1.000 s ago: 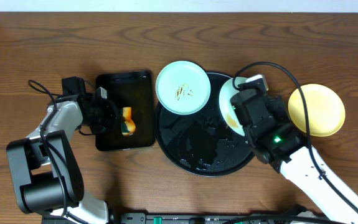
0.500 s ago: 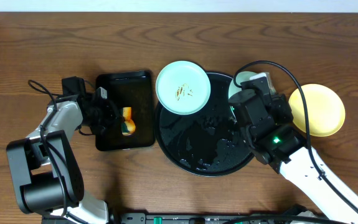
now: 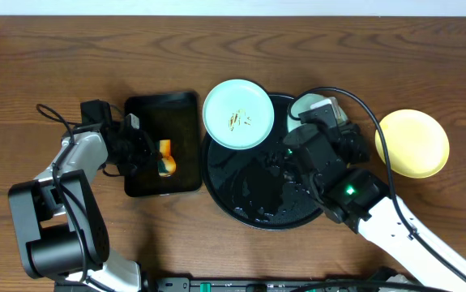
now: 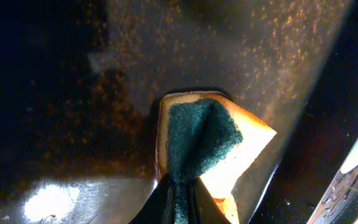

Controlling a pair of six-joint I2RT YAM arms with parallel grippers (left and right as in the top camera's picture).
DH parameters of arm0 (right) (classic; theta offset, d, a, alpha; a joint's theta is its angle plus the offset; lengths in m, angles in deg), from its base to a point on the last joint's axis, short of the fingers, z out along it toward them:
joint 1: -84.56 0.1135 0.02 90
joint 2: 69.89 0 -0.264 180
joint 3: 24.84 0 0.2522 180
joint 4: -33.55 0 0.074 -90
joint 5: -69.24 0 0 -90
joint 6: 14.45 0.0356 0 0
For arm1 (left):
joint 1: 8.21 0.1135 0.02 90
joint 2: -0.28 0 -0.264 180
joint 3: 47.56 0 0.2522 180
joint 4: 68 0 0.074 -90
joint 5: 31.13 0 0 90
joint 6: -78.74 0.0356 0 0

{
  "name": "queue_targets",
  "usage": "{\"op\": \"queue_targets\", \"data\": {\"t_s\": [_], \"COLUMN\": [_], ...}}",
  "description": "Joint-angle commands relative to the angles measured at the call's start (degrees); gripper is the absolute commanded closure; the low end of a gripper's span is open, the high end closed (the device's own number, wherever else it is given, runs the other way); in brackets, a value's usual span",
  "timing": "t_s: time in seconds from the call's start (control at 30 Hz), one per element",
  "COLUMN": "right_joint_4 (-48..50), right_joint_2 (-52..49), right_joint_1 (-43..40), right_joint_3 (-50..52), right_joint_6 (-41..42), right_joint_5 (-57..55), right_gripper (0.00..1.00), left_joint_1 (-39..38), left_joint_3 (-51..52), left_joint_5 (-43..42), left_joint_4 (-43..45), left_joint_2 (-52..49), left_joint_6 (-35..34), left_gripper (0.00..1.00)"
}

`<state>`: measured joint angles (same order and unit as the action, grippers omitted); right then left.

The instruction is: Clean dirty plates on tray and stack at the side

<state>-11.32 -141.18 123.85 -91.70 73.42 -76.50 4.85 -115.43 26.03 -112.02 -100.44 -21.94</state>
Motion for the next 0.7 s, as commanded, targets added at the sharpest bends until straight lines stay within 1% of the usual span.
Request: {"op": "queue_targets", "data": {"t_s": [0.0,0.1,0.37,0.47,0.57,0.67], "right_joint_4": [0.7,0.3,-1.7,-4.5,-9.0,-10.6], "right_joint_2": [0.7,0.7,0.7,0.7,0.0,-1.2], "right_joint_1": [-1.5,-2.1,-6.2,-9.0,-11.9,-12.9], "right_joint_3": [-1.2,-1.2,-1.2,-1.2,-1.2,-1.2], "right_joint_6": [2.4,6.2,16.7,21.5,25.6,25.9], "right_joint_5": [-3.1,-1.1,15.4,22.3,28.2,33.1], "right_gripper": [0.99,0.99,0.99,0.99,0.99,0.99], "left_joint_1": [-0.1,-0.1,-0.1,-0.1,-0.1,-0.4], "left_joint_3": [0.4,0.4,0.4,0.4,0.3,0.2], "left_joint_5": [1.6,1.6,0.7,0.2,-2.6,-3.2], "left_joint_4": [-0.4,-0.4,-0.5,-0.5,-0.3,-0.3], "left_joint_2": [-0.6,-0.6,-0.6,-0.6,0.3,2.3], "left_joint_6": [-0.1,-0.1,-0.1,-0.1,0.4,0.6], "left_gripper": [0.92,0.92,0.92,0.93,0.93,0.93]}}
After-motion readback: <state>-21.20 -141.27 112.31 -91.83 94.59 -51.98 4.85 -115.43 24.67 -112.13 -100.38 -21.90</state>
